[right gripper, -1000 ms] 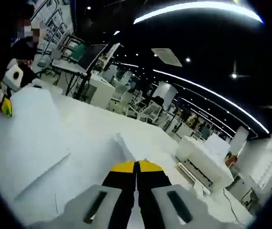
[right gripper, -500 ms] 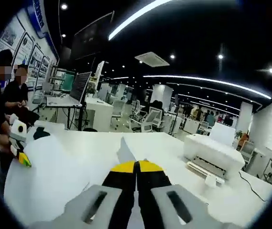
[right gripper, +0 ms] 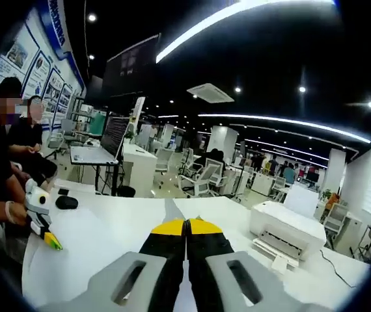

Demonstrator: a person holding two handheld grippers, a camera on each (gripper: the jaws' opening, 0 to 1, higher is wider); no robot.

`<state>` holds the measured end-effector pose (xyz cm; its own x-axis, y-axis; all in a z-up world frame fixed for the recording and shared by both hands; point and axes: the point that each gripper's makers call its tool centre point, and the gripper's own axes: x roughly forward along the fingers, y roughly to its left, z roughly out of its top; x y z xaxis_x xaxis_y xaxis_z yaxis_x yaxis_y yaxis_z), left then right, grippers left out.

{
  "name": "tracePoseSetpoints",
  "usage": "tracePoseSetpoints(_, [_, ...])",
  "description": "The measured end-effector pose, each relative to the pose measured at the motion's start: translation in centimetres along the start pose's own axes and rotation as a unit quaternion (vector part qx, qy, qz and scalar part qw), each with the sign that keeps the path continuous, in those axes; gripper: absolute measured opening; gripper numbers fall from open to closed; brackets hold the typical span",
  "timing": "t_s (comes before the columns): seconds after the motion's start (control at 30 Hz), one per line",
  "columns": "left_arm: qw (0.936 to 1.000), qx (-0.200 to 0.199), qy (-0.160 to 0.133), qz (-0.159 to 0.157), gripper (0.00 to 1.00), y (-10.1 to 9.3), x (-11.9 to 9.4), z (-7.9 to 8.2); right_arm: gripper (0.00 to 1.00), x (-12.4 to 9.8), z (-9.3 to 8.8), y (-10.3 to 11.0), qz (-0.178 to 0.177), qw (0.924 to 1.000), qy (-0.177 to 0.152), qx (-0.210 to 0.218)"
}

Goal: Organize the stack of printing papers by aligning and flattening the scattered papers on the table

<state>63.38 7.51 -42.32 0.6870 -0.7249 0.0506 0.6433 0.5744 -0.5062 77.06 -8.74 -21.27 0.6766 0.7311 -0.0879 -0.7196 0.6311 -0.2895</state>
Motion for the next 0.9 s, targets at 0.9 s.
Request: tracePoseSetpoints(0.9, [0.9999,0.006,0.011,0.002,0.06,0.0,0.0,-0.4,0.00,-4.5,-1.4,3.6,0.030,0.9992,0.021,-0.016])
